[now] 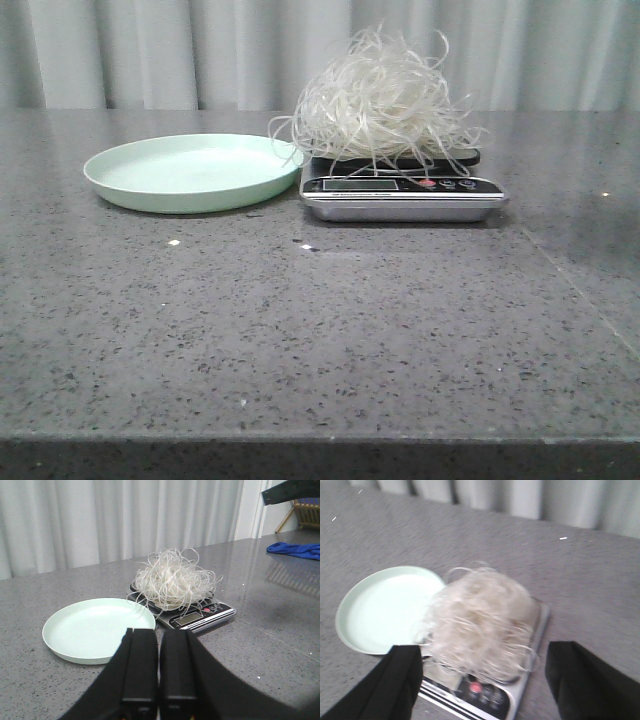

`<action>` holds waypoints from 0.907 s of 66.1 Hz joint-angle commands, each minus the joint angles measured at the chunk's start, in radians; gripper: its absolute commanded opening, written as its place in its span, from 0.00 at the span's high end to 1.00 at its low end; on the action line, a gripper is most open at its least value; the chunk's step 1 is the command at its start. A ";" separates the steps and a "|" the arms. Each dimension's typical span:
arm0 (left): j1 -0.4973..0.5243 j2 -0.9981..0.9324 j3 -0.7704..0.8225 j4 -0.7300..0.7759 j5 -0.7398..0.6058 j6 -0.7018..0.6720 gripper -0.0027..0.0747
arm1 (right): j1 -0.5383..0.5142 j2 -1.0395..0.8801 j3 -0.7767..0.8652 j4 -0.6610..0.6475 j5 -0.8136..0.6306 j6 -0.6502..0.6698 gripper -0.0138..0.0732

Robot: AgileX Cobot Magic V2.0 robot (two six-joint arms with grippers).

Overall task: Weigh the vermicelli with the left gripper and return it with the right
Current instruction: 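Lower the right gripper onto the vermicelli on the scale and grasp it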

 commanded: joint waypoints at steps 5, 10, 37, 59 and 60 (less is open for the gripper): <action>-0.002 0.012 -0.028 -0.008 -0.085 -0.005 0.80 | 0.061 0.189 -0.203 0.006 0.029 -0.007 0.14; -0.002 0.012 -0.028 -0.008 -0.085 -0.005 0.80 | 0.062 0.283 -0.280 0.006 0.080 -0.007 0.14; -0.002 0.012 -0.028 -0.008 -0.085 -0.005 0.80 | 0.062 0.671 -0.552 -0.066 0.364 -0.007 0.14; -0.002 0.012 -0.028 -0.008 -0.085 -0.005 0.80 | 0.062 0.806 -0.665 -0.093 0.568 -0.007 0.61; -0.002 0.012 -0.028 -0.008 -0.085 -0.005 0.80 | 0.062 0.806 -0.665 -0.093 0.568 -0.007 0.66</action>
